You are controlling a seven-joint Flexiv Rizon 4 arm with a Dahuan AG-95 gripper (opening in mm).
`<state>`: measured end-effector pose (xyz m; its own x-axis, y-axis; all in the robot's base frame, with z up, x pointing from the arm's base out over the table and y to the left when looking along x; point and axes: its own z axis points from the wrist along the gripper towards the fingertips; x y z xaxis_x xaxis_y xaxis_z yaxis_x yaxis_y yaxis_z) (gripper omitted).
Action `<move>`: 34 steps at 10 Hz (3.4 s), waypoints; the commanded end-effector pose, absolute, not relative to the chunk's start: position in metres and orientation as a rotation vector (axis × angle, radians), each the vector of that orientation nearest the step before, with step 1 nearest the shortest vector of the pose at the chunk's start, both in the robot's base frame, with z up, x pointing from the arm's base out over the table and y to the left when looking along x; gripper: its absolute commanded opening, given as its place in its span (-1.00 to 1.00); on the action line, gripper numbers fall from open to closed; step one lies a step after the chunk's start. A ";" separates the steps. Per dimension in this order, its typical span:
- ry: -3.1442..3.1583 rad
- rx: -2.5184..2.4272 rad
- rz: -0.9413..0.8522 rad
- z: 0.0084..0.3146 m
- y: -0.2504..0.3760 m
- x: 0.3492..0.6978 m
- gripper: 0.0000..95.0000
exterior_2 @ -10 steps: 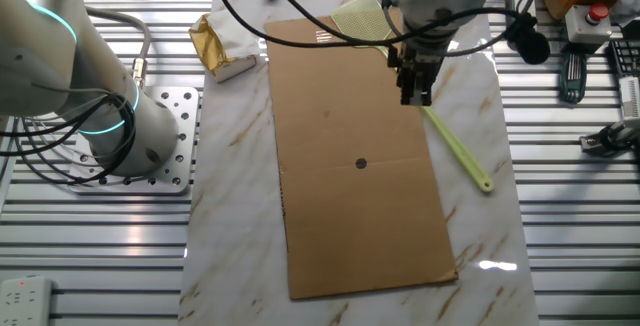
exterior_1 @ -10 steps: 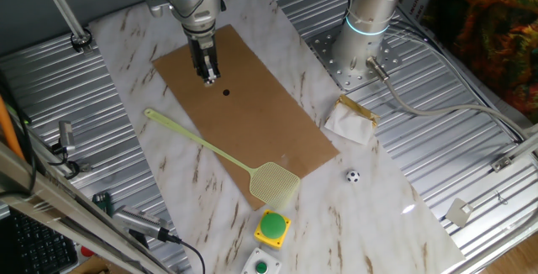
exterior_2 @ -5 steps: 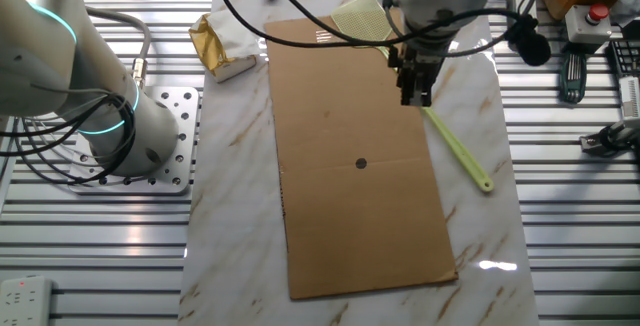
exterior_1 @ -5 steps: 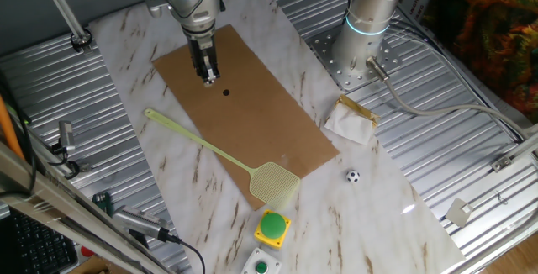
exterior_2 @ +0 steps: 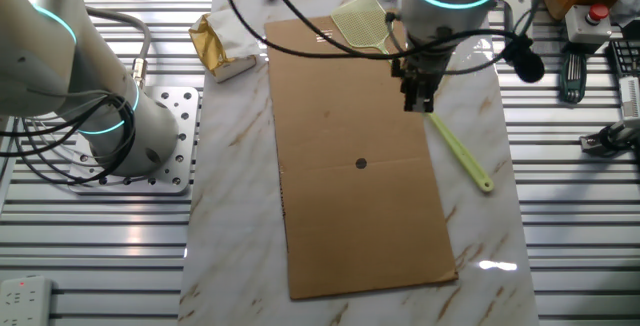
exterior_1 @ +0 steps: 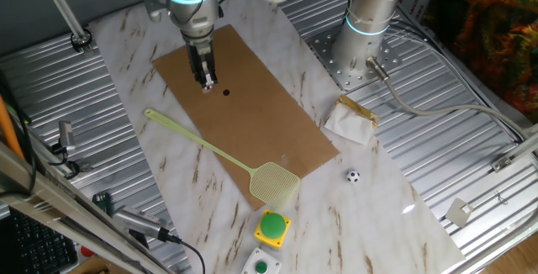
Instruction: Swat with a flyswatter
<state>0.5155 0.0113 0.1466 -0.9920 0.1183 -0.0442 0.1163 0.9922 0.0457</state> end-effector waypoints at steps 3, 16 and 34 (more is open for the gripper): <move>3.079 0.219 0.062 0.146 0.030 0.534 -1.00; 3.047 0.336 0.032 0.087 0.064 0.559 -1.00; 3.029 0.393 0.038 0.056 0.062 0.558 -1.00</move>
